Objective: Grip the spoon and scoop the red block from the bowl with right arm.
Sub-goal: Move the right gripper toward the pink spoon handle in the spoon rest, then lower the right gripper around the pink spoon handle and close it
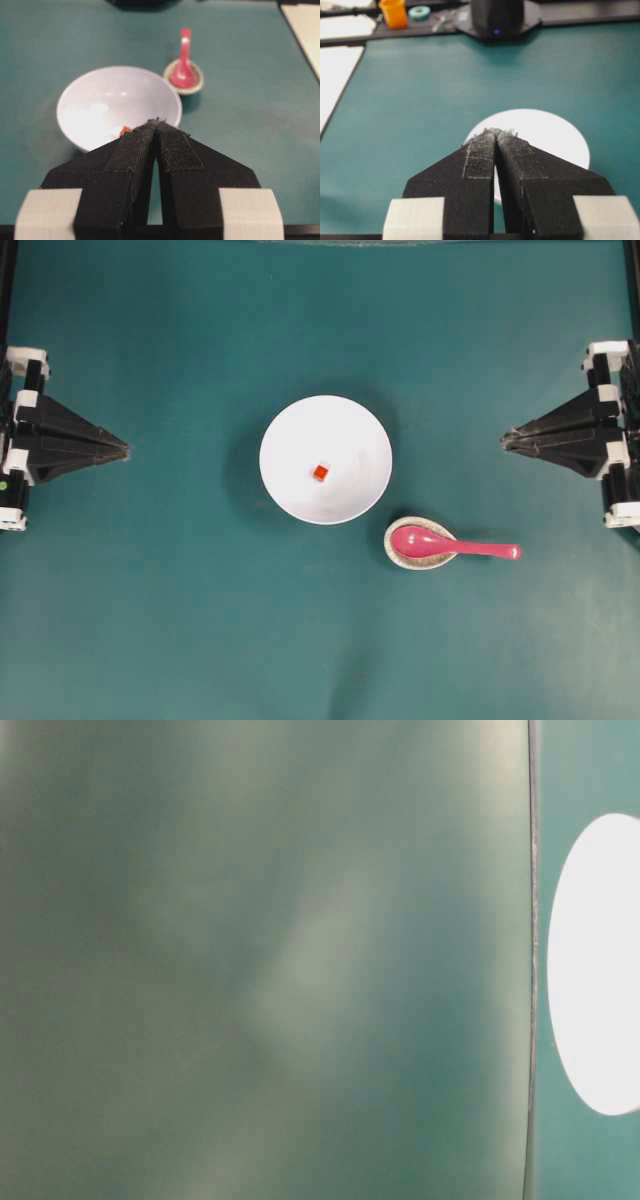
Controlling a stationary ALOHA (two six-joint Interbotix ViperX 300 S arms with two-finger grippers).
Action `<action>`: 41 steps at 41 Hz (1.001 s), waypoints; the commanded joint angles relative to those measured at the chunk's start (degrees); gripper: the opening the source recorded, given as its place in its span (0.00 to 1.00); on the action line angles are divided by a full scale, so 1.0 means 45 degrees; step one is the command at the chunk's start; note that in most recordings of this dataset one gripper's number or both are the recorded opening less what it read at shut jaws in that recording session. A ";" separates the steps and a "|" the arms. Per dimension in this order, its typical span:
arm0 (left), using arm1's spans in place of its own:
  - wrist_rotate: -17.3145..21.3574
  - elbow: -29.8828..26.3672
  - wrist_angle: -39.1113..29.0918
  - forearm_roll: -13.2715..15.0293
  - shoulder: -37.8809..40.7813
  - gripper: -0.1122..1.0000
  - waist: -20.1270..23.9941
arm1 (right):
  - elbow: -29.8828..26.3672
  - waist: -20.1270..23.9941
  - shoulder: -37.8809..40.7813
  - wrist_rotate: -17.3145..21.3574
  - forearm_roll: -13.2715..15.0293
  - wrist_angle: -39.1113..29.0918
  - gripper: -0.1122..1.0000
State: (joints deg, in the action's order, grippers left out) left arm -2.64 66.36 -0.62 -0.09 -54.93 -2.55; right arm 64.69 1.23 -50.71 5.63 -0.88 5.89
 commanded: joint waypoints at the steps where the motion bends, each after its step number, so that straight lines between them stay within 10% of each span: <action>1: 0.0000 -0.0313 0.0059 0.0020 0.0098 0.10 -0.0078 | -0.0371 0.0137 0.0039 0.0020 -0.0059 0.0059 0.10; 13: -0.0020 -0.0313 -0.0176 0.0020 0.0098 0.10 -0.0078 | -0.0352 0.0215 0.0137 0.0488 -0.0410 -0.0254 0.14; 28: -0.0020 -0.0313 -0.0176 0.0020 0.0098 0.10 -0.0039 | -0.0098 0.0273 0.1289 0.1445 -0.0449 -0.0684 0.58; 41: -0.0020 -0.0273 -0.0176 0.0020 0.0098 0.10 -0.0039 | 0.1016 0.1270 0.3809 0.1523 -0.1016 0.3125 0.58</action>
State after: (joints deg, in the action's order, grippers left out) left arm -2.64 66.36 -1.67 -0.09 -54.93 -2.55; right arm 68.99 5.63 -35.86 12.48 -4.04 15.03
